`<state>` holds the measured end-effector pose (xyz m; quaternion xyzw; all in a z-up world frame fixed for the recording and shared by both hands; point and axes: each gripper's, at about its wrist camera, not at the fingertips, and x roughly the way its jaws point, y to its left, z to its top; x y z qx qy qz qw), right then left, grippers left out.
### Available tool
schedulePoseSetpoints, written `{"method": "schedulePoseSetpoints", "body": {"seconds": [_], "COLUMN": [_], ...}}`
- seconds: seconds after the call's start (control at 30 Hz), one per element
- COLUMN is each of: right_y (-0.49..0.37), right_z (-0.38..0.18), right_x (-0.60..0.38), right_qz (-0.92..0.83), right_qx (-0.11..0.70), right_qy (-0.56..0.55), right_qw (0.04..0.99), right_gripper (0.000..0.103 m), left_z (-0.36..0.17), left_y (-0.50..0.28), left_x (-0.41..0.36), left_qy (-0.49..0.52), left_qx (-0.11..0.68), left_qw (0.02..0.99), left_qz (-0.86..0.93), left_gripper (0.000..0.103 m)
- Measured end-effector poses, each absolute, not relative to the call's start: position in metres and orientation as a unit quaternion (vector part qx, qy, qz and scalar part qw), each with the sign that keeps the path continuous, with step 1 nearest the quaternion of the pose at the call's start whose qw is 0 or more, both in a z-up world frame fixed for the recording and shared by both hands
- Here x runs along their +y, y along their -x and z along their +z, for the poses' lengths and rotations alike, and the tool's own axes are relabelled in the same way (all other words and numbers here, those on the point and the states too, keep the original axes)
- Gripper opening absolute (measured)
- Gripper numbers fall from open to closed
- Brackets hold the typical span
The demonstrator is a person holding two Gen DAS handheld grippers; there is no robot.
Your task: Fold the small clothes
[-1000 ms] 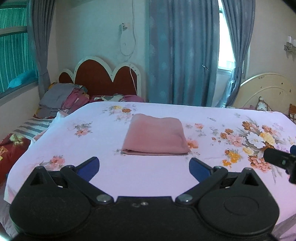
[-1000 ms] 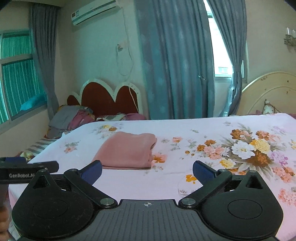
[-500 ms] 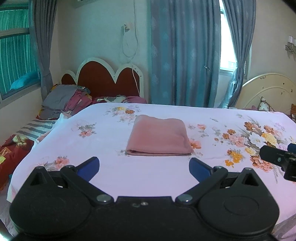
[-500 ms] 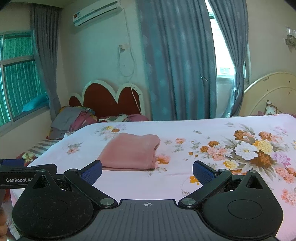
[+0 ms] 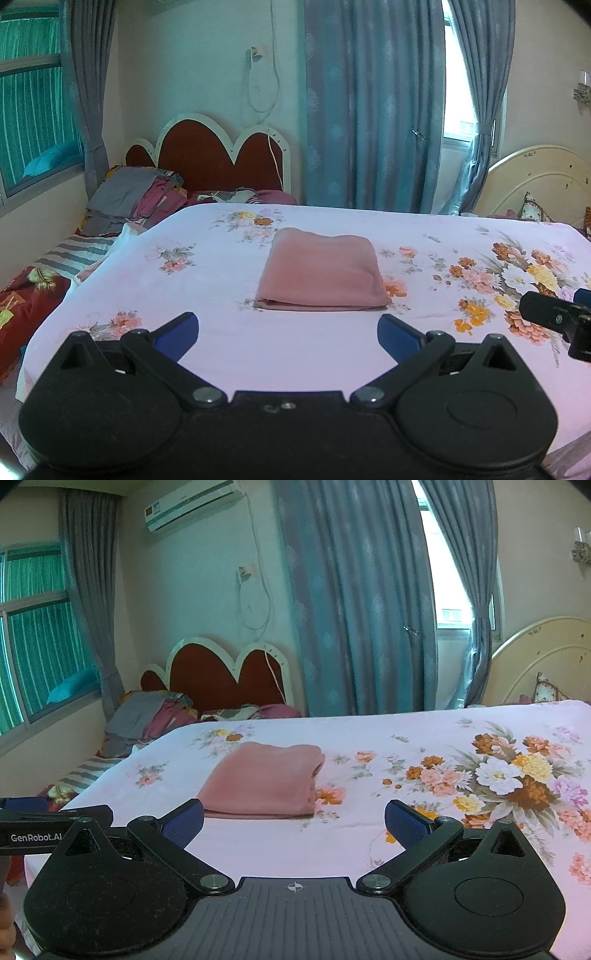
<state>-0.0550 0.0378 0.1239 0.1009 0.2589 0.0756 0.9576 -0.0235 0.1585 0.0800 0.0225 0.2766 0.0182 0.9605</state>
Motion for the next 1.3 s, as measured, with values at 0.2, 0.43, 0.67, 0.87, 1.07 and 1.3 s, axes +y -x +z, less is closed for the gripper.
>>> {"method": "schedulePoseSetpoints", "body": {"seconds": [0.2, 0.43, 0.67, 0.87, 1.07, 1.3], "right_y": [0.054, 0.054, 0.054, 0.053, 0.053, 0.049], "right_z": [0.123, 0.123, 0.119, 0.118, 0.117, 0.113], "right_x": [0.038, 0.039, 0.041, 0.043, 0.044, 0.044], "right_qz": [0.077, 0.077, 0.078, 0.080, 0.080, 0.077], "right_qx": [0.260, 0.261, 0.263, 0.265, 0.267, 0.271], "right_qy": [-0.102, -0.103, -0.103, -0.104, -0.104, -0.104], "right_qw": [0.957, 0.957, 0.956, 0.955, 0.955, 0.954], "right_gripper": [0.103, 0.103, 0.103, 0.103, 0.103, 0.103], "left_z": [0.080, 0.080, 0.079, 0.077, 0.074, 0.072], "left_y": [0.022, 0.022, 0.021, 0.020, 0.017, 0.012], "left_x": [0.160, 0.160, 0.161, 0.163, 0.165, 0.166], "left_qy": [-0.023, -0.022, -0.021, -0.021, -0.015, -0.016], "left_qx": [0.278, 0.279, 0.281, 0.283, 0.293, 0.279], "left_qw": [0.960, 0.960, 0.959, 0.959, 0.956, 0.960], "left_qz": [0.018, 0.018, 0.016, 0.016, 0.011, -0.010], "left_gripper": [0.103, 0.103, 0.103, 0.103, 0.103, 0.102]}}
